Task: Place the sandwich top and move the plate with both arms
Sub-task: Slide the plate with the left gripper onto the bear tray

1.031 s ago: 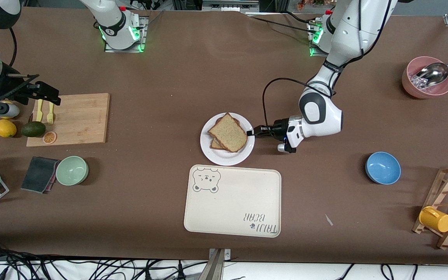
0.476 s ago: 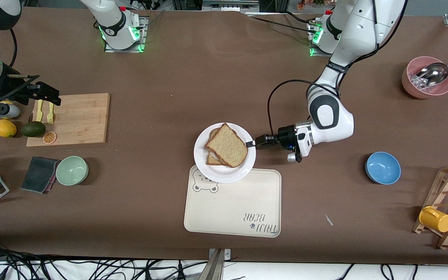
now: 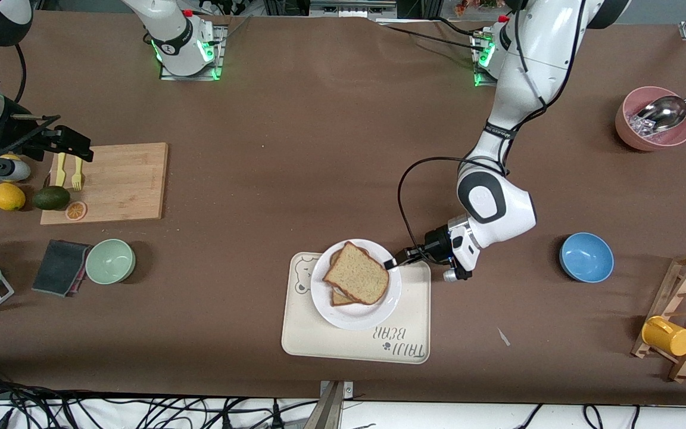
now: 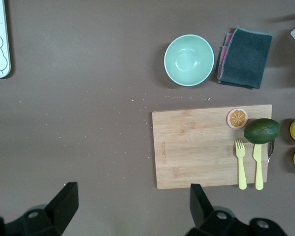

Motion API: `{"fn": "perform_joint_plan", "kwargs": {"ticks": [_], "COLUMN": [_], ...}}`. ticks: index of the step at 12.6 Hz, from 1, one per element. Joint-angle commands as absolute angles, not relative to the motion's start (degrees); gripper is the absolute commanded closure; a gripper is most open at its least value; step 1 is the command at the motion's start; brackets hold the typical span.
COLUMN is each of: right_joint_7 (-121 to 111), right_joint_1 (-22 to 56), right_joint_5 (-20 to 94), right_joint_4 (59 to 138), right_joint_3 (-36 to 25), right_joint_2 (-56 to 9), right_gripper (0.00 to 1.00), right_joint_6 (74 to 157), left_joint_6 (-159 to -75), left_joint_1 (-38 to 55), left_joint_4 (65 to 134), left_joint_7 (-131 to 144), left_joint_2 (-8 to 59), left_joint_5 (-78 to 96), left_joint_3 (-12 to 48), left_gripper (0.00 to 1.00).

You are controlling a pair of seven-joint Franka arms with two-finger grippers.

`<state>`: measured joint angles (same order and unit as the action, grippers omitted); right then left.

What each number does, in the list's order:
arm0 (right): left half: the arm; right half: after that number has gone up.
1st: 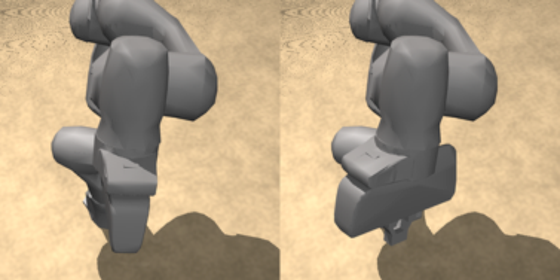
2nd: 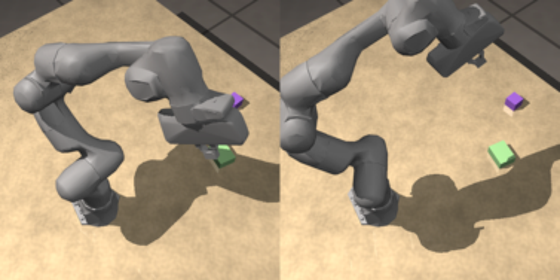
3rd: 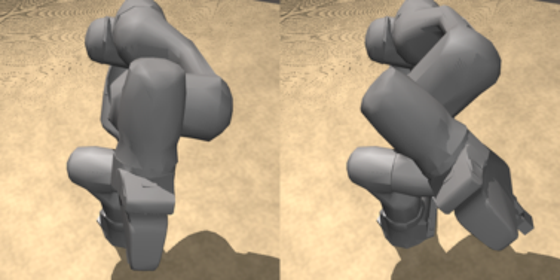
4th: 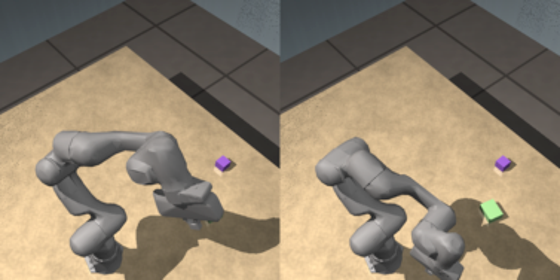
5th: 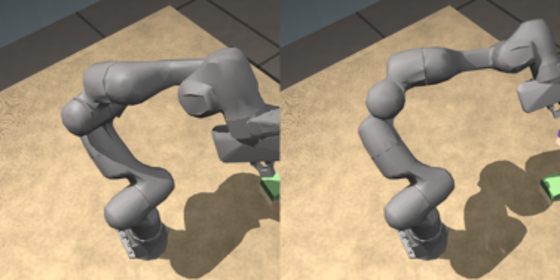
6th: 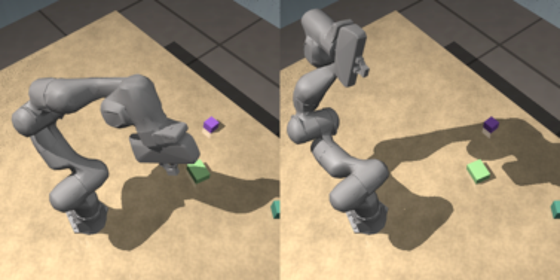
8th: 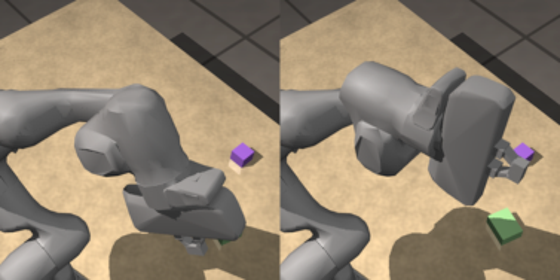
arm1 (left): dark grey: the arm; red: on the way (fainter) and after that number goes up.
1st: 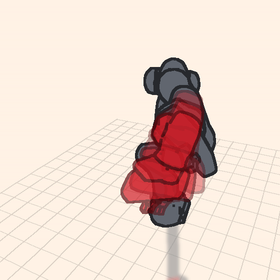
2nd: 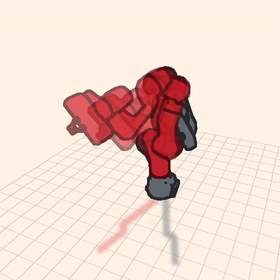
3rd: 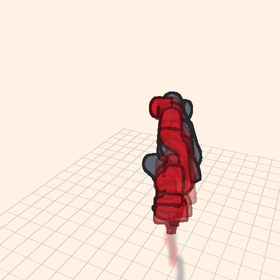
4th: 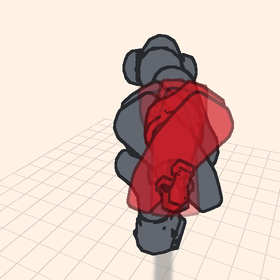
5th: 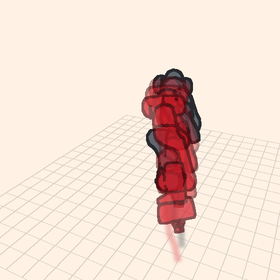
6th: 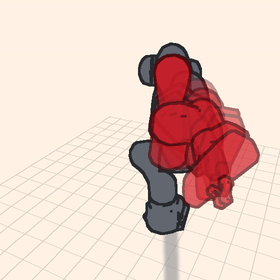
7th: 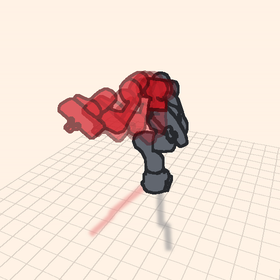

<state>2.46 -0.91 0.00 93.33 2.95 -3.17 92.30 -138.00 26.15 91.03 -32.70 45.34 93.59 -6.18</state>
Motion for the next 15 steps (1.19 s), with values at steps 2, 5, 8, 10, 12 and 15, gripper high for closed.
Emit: {"fn": "perform_joint_plan", "kwargs": {"ticks": [2, 5, 8, 10, 12, 15], "right_joint_7": [1.67, 1.67, 1.67, 1.67, 1.67, 1.58], "right_joint_1": [-1.49, -1.49, -1.49, -1.49, -1.49, -1.49], "right_joint_5": [0.26, 0.26, 0.26, 0.26, 0.26, 0.26], "right_joint_4": [94.13, 94.13, 94.13, 94.13, 94.13, 94.13], "right_joint_3": [3.16, 3.16, 3.16, 3.16, 3.16, 3.16], "right_joint_2": [-2.37, -2.37, -2.37, -2.37, -2.37, -2.37], "right_gripper": [0.0, 0.0, 0.0, 0.0, 0.0, 0.0], "right_joint_6": [92.37, 92.37, 92.37, 92.37, 92.37, 92.37], "left_joint_6": [-138.34, -141.49, -143.0, -143.0, -142.91, -142.91], "left_joint_1": [28.47, 31.02, 32.6, 32.61, 32.0, 31.47], "left_joint_4": [82.81, 78.85, 77.08, 77.87, 78.39, 81.73], "left_joint_7": [-30.42, -28.04, -27.77, -27.95, -28.74, -31.63], "left_joint_2": [50.52, 54.48, 57.21, 56.69, 55.99, 53.53], "left_joint_5": [98.08, 100.81, 103.44, 102.92, 102.92, 102.66], "left_joint_3": [-9.66, -10.19, -10.2, -10.2, -10.2, -10.2], "left_gripper": [1.0, 1.0, 1.0, 1.0, 0.64, 0.0]}}
